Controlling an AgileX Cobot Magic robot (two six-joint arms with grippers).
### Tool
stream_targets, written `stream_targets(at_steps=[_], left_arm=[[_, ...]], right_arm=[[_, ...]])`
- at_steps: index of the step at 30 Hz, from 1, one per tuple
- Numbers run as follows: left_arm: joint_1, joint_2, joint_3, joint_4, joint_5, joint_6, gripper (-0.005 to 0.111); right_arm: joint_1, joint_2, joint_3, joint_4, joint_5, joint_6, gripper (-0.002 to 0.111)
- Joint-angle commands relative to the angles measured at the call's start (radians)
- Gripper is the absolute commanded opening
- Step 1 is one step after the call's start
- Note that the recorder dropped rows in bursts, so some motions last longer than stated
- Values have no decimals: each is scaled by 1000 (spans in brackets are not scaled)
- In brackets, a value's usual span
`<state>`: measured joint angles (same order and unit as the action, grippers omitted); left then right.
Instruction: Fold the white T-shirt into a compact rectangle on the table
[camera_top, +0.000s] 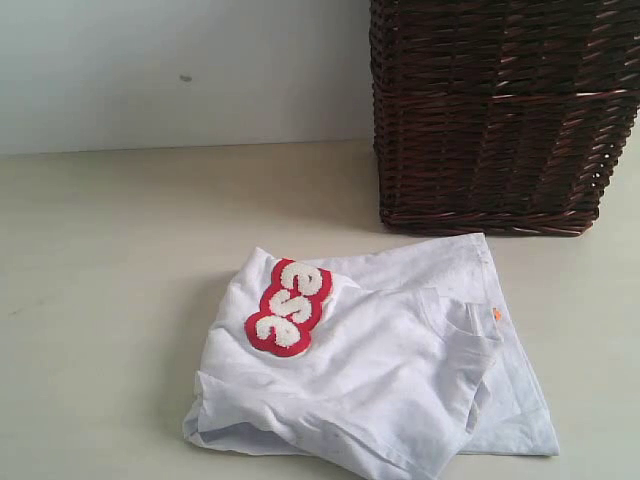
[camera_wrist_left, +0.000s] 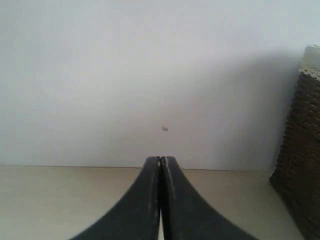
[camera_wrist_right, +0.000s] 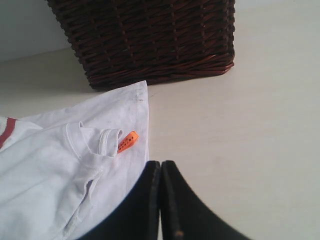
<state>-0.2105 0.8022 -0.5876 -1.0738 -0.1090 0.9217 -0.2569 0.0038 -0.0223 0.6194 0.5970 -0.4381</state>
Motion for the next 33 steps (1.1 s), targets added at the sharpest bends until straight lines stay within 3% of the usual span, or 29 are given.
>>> stream_targets(at_steps=[1, 6, 11, 19, 25, 33], left_arm=[[3, -21, 10, -3, 0, 6, 0], [3, -155, 52, 23, 42, 68, 0], [38, -372, 220, 121, 66, 122, 0], [257, -601, 558, 100, 74, -107, 0], [359, -683, 588, 100, 167, -151, 0], [368, -744, 588, 150, 493, -137, 0]], right_arm=[[1, -4, 5, 3, -3, -5, 0], [1, -4, 5, 3, -3, -5, 0], [1, -4, 5, 3, -3, -5, 0], [1, -4, 5, 3, -3, -5, 0], [1, -4, 5, 3, -3, -5, 0], [1, -4, 5, 3, -3, -5, 0]])
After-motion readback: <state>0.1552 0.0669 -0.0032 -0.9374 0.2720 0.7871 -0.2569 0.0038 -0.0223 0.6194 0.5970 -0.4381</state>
